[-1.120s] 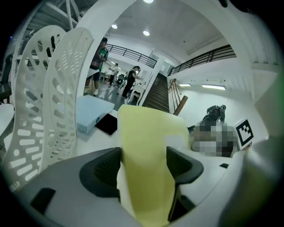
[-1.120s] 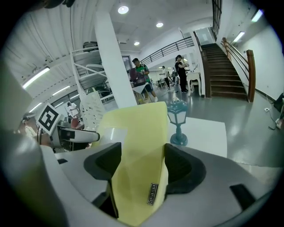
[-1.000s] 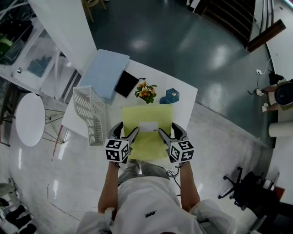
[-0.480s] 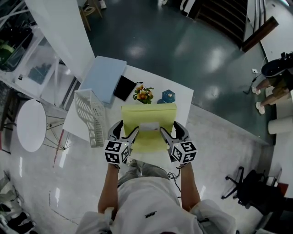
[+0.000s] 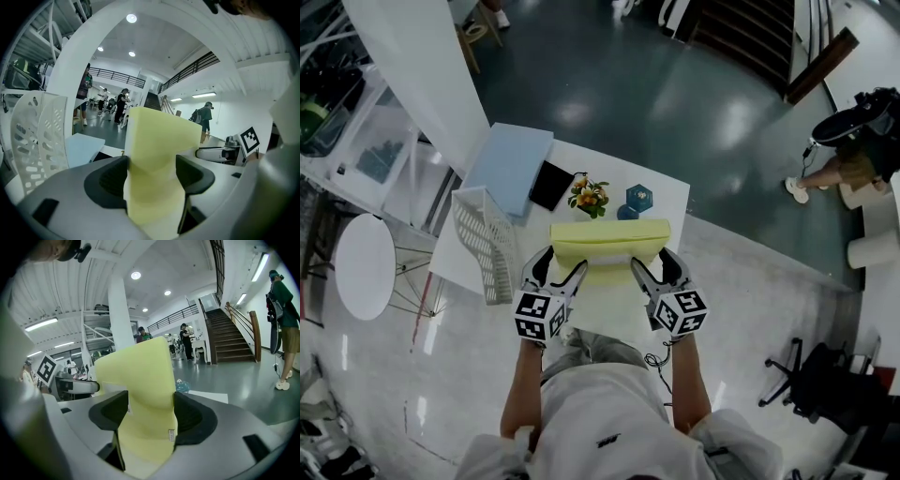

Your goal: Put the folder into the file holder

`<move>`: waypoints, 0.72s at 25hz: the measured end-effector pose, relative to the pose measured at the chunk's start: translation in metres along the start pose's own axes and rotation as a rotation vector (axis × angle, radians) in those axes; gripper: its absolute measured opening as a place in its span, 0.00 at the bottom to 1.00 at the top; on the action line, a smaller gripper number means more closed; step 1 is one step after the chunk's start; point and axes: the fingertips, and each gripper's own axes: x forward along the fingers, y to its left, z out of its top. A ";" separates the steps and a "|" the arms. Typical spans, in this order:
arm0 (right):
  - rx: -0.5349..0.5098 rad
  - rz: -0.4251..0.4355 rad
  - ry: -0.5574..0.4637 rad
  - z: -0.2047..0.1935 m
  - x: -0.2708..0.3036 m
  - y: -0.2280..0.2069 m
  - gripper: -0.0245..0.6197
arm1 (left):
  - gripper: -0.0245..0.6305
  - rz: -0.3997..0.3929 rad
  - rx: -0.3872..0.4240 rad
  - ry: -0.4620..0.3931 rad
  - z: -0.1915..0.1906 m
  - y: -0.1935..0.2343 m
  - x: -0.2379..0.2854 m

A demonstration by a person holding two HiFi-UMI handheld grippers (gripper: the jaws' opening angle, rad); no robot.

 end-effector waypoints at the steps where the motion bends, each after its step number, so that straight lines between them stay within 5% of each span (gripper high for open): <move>1: 0.002 -0.001 -0.008 0.000 -0.002 0.000 0.51 | 0.55 -0.005 0.009 -0.005 0.000 -0.002 -0.001; 18: 0.026 -0.026 -0.054 -0.025 -0.032 0.005 0.52 | 0.55 -0.077 0.199 -0.048 -0.022 -0.025 -0.027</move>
